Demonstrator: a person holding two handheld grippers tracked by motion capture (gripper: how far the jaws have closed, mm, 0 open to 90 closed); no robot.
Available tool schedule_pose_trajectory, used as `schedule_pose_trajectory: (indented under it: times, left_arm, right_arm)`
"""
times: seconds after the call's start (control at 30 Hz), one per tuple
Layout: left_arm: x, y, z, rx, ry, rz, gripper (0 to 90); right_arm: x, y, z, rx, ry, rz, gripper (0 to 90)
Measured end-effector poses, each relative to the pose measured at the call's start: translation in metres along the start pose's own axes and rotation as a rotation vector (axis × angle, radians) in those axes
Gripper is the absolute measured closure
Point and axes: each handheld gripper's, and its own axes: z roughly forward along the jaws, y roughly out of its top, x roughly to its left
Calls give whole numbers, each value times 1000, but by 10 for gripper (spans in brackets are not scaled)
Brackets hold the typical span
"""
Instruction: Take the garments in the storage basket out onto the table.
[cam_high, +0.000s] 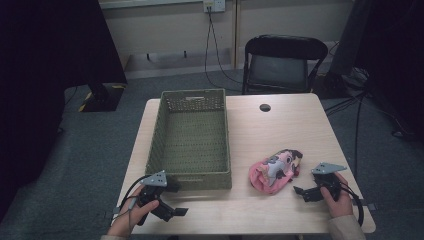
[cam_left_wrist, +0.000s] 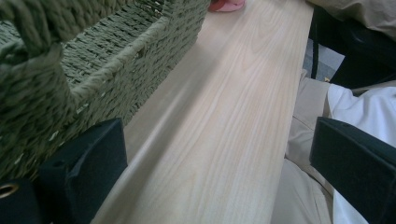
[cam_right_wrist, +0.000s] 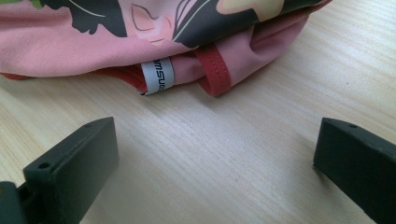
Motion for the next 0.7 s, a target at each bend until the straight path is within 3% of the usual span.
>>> schedule_pose_trajectory:
  times: [0.7]
  left_arm:
    - [4, -11, -12, -7, 15, -27, 32]
  right_arm:
    - [0, 0, 0, 0, 0, 0, 0]
